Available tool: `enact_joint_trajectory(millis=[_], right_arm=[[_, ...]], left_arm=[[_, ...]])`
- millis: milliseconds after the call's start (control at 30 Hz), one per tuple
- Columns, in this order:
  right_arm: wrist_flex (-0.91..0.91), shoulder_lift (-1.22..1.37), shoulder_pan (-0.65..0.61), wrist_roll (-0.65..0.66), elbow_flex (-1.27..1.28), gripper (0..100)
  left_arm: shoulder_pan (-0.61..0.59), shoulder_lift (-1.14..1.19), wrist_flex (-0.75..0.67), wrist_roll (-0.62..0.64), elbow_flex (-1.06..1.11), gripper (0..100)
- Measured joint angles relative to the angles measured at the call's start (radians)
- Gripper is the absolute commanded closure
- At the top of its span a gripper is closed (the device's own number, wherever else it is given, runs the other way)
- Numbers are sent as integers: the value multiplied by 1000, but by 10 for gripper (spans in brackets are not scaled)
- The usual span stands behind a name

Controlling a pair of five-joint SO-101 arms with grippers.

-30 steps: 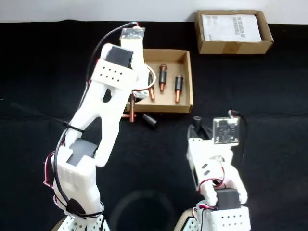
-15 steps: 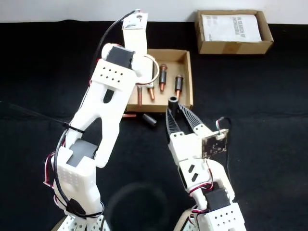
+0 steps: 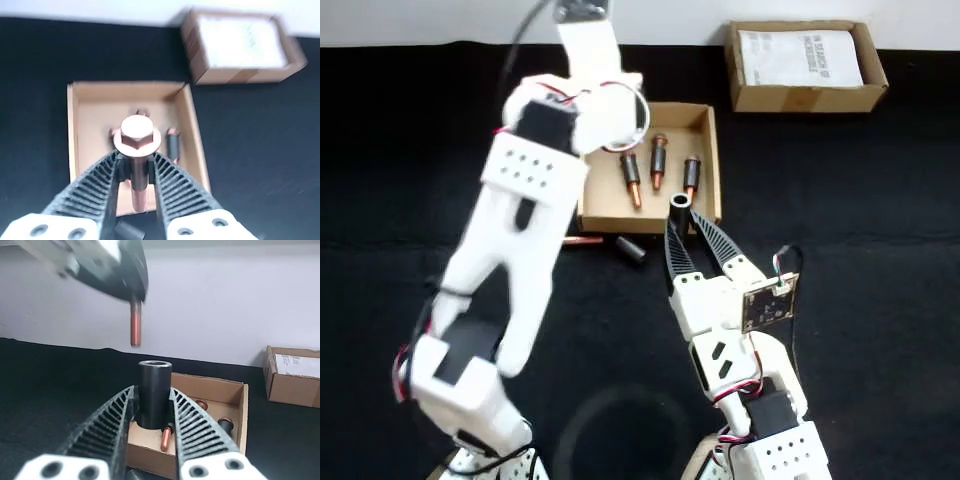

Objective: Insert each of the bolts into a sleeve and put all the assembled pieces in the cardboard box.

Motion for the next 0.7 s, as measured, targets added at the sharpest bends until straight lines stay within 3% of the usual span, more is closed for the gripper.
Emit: enact_joint_trajectory(millis=[300,700], right_arm=[[0,0,0,0,0,991],[0,0,0,0,0,991]], left_arm=[[87,-442,-81,-97,384,993],[160,-749,-549,-98,890,992]])
